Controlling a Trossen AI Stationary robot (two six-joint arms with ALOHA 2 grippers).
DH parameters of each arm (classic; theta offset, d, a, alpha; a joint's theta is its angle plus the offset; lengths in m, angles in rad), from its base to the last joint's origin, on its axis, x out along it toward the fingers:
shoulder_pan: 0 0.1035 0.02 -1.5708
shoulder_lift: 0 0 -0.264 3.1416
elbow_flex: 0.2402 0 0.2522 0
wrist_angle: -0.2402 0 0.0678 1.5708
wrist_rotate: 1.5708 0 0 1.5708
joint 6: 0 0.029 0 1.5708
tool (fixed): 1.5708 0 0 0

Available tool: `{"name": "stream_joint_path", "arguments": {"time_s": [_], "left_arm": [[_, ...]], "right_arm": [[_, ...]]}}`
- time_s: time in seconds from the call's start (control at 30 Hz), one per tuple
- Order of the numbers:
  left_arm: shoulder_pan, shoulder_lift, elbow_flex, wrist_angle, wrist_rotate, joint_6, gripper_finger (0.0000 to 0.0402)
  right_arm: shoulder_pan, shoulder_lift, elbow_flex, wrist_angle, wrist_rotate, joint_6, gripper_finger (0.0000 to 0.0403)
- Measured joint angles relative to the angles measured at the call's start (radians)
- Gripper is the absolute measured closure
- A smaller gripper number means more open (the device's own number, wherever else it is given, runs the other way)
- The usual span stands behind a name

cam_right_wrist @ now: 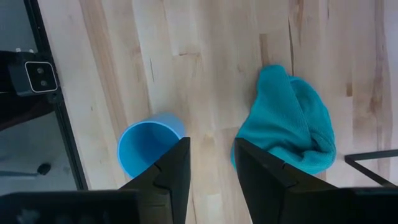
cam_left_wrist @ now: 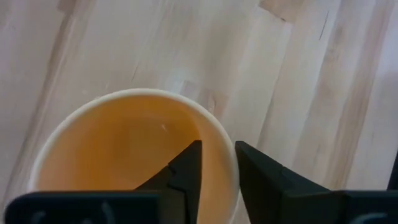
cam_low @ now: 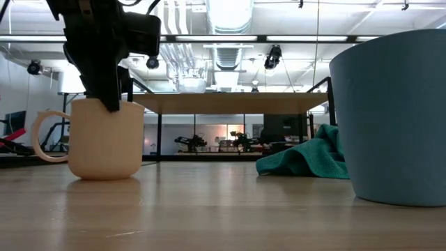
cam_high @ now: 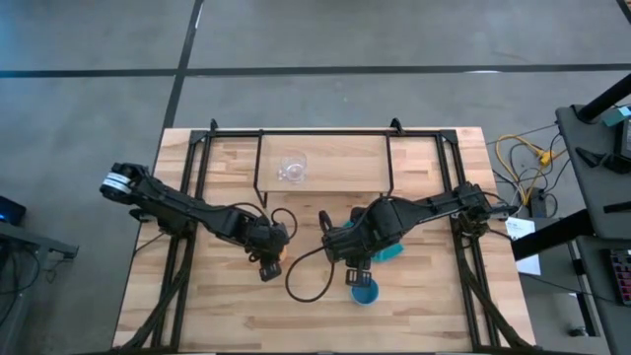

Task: Stack small to large cups/mugs on shelf
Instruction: Put the orange mug on the shelf

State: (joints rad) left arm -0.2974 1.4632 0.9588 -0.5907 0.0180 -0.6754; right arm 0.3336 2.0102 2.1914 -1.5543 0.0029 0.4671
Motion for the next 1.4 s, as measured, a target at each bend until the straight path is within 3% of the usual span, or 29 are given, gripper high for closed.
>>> {"name": "stream_joint_path", "arguments": {"time_s": [0.27,0.6,0.9,1.13,1.4], "left_arm": [[0.000,-0.010,0.023,0.004,-0.001,0.007,0.0395],[-0.001,-0.050,0.210,-0.054,-0.007,0.099,0.0400],[0.017,-0.050,0.475,-0.261,-0.165,0.252,0.0401],[0.065,-0.050,0.594,-0.275,-0.197,0.301,0.0401],[0.147,-0.050,0.649,-0.275,-0.230,0.364,0.0401]], "right_arm": [[0.000,0.000,0.000,0.000,0.000,-0.005,0.0289],[0.000,0.000,0.000,-0.006,0.086,-0.027,0.0288],[0.000,-0.019,0.000,-0.016,0.236,-0.030,0.0296],[0.000,-0.117,0.000,-0.016,0.333,0.002,0.0298],[0.000,-0.265,0.000,-0.012,0.413,0.138,0.0298]]}}
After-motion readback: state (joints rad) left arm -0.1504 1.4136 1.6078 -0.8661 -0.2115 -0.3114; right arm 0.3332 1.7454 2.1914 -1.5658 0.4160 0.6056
